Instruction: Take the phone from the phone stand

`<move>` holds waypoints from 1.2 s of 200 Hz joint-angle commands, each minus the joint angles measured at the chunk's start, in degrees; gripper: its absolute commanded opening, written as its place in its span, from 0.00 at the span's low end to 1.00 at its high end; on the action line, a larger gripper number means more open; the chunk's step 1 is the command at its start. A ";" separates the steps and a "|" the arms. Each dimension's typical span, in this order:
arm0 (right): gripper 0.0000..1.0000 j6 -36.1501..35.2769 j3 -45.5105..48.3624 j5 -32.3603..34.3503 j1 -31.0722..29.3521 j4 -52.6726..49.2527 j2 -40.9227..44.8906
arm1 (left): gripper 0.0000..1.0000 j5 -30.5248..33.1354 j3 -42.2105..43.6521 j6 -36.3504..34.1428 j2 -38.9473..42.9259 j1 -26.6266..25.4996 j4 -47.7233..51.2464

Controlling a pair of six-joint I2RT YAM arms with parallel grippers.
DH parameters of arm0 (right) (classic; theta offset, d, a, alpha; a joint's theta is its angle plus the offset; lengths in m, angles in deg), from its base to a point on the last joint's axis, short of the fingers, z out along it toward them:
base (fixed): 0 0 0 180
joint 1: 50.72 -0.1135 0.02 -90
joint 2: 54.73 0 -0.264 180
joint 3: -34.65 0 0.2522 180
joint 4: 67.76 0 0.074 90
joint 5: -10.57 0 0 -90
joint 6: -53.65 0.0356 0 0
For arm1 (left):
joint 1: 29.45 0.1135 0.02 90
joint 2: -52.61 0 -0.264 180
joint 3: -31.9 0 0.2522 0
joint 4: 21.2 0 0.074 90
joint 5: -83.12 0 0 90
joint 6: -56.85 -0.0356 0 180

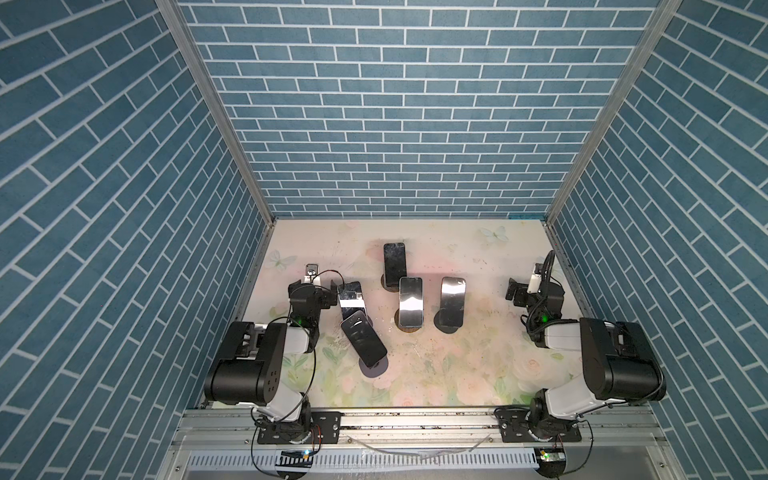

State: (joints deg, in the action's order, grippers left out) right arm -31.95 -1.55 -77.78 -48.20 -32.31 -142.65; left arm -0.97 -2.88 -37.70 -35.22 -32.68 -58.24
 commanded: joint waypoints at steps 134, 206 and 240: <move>0.99 -0.55 -1.95 2.95 0.02 -7.32 4.81 | 1.00 -2.31 -0.28 -1.16 1.41 0.48 0.36; 0.99 5.53 -15.00 8.28 -1.62 -46.75 20.07 | 1.00 7.09 -1.72 2.98 18.04 0.50 18.35; 0.99 10.84 -19.22 7.92 -3.01 -57.74 24.33 | 1.00 12.11 -6.22 10.44 26.39 0.49 36.27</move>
State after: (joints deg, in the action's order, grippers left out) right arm -26.49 -17.33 -71.20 -50.14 -76.00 -120.68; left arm 6.44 -5.61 -33.18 -13.08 -32.57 -37.76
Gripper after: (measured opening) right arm 0.990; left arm 0.995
